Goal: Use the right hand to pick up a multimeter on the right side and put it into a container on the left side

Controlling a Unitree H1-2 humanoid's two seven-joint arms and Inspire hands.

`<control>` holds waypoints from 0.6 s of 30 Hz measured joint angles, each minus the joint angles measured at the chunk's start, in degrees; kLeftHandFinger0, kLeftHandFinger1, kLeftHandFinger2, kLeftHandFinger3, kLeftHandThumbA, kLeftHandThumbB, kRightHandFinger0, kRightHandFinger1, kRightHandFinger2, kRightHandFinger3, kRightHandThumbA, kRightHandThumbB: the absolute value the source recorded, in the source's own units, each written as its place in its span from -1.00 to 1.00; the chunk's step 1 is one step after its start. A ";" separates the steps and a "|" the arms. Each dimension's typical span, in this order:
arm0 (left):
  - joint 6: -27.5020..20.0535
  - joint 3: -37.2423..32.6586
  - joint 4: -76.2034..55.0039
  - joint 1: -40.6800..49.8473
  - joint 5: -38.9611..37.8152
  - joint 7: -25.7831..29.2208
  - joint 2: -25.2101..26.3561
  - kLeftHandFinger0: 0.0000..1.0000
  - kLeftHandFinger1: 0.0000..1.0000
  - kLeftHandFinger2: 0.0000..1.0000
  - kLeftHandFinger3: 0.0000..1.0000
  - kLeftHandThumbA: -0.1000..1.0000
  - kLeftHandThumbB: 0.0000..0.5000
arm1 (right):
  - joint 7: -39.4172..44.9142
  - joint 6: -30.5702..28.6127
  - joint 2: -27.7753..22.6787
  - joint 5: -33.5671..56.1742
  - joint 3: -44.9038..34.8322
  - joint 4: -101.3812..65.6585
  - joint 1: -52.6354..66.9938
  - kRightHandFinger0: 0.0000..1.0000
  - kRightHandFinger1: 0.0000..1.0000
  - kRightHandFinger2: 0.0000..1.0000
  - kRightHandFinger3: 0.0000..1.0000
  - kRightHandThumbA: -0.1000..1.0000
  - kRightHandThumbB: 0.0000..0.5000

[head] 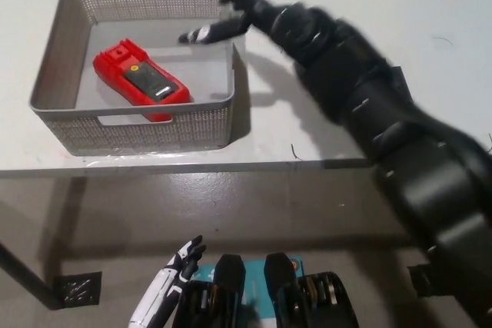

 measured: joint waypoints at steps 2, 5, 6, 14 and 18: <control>0.10 0.01 0.00 0.02 -0.03 0.00 0.31 1.00 1.00 1.00 1.00 1.00 1.00 | 0.83 -0.16 -2.82 1.76 -3.35 -4.13 0.14 1.00 1.00 1.00 1.00 0.93 0.54; 0.36 0.04 0.01 0.22 -0.06 0.01 0.47 1.00 1.00 1.00 1.00 1.00 0.95 | 2.22 0.07 -6.78 3.93 -7.31 -11.82 1.46 1.00 1.00 1.00 1.00 0.90 0.69; 0.41 0.02 0.01 0.26 -0.07 0.01 0.44 1.00 1.00 1.00 1.00 1.00 0.94 | 2.63 0.29 -7.75 4.66 -8.33 -14.49 2.36 1.00 1.00 1.00 1.00 0.85 0.75; 0.50 0.02 0.67 0.42 -0.10 0.04 0.41 1.00 1.00 1.00 1.00 1.00 0.66 | 4.72 3.37 -10.44 8.70 -12.68 -32.26 15.35 1.00 1.00 1.00 1.00 1.00 0.16; 0.52 0.02 1.04 0.45 -0.13 0.05 0.42 1.00 1.00 1.00 1.00 1.00 0.61 | 5.43 4.89 -10.44 10.41 -13.35 -40.70 24.46 1.00 1.00 1.00 1.00 1.00 0.33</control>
